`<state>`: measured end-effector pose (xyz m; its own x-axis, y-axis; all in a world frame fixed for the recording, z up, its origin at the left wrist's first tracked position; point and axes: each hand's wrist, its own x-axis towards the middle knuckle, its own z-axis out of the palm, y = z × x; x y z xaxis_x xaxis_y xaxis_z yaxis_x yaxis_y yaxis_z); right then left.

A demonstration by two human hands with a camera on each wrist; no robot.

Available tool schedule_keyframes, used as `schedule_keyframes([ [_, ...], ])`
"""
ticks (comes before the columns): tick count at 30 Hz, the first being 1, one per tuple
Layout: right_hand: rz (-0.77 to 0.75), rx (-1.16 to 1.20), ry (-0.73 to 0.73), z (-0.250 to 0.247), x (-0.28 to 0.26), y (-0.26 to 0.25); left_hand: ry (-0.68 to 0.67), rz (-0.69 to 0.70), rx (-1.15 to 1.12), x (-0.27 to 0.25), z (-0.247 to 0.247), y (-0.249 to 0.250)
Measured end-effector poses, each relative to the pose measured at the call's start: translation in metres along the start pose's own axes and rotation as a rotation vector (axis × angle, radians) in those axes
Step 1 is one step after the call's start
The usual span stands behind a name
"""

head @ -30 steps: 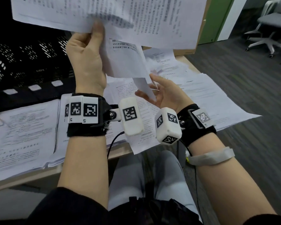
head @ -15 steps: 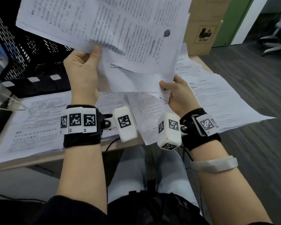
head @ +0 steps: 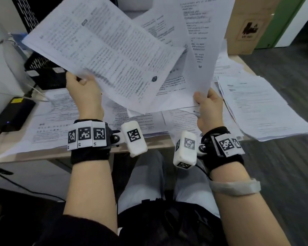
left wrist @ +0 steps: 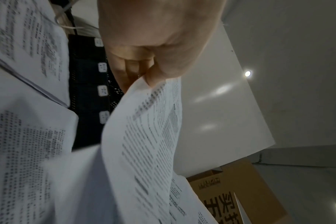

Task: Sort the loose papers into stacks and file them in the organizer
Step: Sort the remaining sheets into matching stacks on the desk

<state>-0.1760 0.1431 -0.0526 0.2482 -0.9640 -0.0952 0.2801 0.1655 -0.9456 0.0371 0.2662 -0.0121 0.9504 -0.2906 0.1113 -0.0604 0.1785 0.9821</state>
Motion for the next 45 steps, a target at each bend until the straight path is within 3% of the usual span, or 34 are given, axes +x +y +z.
schedule_keyframes([
  [10,0.01,0.017,-0.051,0.007,-0.008,0.005,-0.055,-0.125,0.119,-0.012,-0.006,-0.017],
  [19,-0.022,0.027,-0.009,-0.004,-0.016,0.009,-0.364,-0.102,0.21,-0.025,-0.014,-0.021],
  [26,-0.076,0.111,0.137,-0.023,-0.016,0.005,-0.207,-0.003,0.129,-0.034,-0.003,-0.022],
  [34,-0.207,0.101,0.29,-0.059,-0.016,-0.003,-0.18,0.089,0.108,-0.05,0.025,-0.034],
  [45,-0.395,0.202,0.575,-0.116,-0.017,-0.022,-0.299,0.056,0.236,-0.072,0.066,-0.061],
])
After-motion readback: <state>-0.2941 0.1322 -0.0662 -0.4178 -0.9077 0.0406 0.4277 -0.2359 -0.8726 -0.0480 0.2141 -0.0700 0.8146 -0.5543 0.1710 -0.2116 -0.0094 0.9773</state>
